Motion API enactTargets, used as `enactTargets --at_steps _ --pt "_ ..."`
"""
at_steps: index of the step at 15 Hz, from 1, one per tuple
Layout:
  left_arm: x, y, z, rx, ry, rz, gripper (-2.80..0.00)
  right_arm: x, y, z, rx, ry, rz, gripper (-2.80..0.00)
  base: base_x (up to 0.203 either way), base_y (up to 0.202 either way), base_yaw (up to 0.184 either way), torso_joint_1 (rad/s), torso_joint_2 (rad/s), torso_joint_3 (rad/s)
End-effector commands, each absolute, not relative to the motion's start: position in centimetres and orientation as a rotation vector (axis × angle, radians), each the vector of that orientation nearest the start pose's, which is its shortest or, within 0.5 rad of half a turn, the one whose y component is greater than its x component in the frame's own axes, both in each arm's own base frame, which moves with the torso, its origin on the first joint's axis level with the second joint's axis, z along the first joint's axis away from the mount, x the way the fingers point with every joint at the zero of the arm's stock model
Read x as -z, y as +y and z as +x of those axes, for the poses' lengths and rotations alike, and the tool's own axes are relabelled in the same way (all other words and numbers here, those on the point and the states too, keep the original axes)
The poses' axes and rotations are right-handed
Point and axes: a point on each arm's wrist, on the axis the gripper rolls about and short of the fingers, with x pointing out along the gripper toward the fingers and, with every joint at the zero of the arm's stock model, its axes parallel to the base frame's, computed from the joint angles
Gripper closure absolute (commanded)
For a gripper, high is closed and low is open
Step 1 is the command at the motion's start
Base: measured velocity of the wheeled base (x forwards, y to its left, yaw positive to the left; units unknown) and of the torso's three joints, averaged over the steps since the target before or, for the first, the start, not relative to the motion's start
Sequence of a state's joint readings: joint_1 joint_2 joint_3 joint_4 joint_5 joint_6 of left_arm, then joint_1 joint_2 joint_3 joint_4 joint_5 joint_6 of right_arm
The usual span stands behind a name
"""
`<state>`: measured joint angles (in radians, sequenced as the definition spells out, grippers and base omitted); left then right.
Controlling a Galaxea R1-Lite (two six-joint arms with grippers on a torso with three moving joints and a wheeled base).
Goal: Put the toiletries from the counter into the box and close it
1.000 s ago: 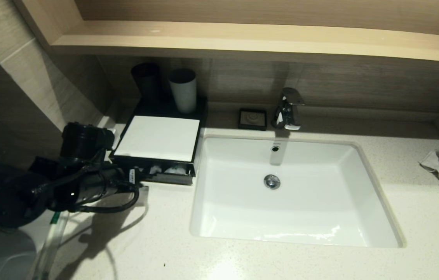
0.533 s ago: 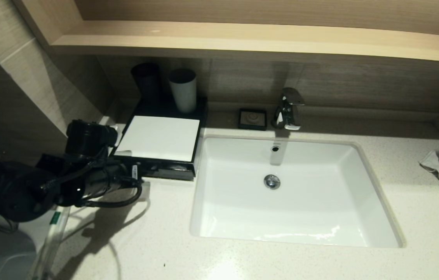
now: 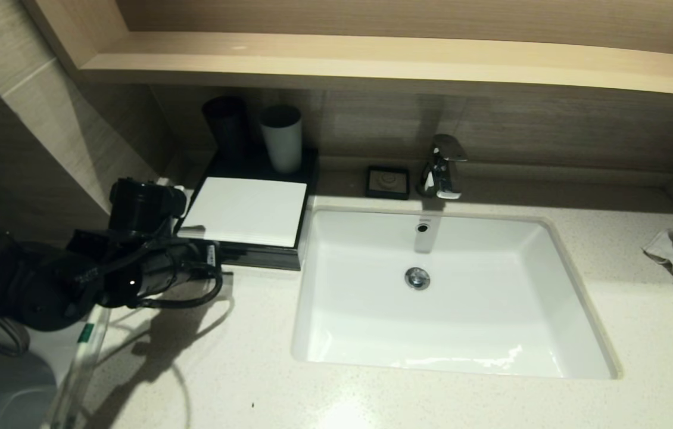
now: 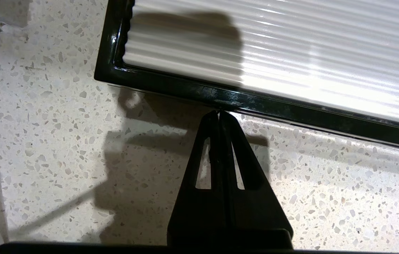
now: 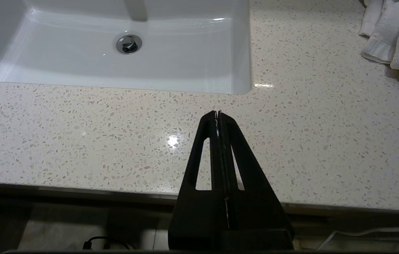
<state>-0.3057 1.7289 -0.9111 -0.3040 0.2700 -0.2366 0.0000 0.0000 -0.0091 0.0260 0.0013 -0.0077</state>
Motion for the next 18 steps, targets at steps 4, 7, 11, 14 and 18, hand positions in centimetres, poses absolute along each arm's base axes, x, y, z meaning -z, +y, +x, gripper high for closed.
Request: enactTargets --at_steps 4,7,11,14,18 --pt "-17.6 -8.6 29.5 -0.027 0.454 -0.099 0.0 -7.5 0.0 -2.4 0.0 0.017 -0.008 0.0 0.0 0.0 0.0 0.0 0.0 0.0" --pt "-18.7 -8.1 27.7 -0.023 0.44 -0.101 0.0 -7.5 0.0 -2.4 -0.002 0.017 -0.008 0.0 0.0 0.0 0.0 0.0 0.0 0.0" --pt "-20.0 -6.9 24.0 -0.016 0.41 -0.102 0.0 -7.5 0.0 -2.4 -0.002 0.017 -0.008 0.0 0.0 0.0 0.0 0.0 0.0 0.0" --pt "-20.7 -6.1 21.4 -0.005 0.372 -0.078 0.0 -7.5 0.0 -2.4 -0.002 0.017 -0.008 0.0 0.0 0.0 0.0 0.0 0.0 0.0" --pt "-20.6 -3.5 19.2 -0.082 0.346 -0.048 0.0 -7.5 0.0 -2.4 -0.002 0.017 -0.008 0.0 0.0 0.0 0.0 0.0 0.0 0.0"
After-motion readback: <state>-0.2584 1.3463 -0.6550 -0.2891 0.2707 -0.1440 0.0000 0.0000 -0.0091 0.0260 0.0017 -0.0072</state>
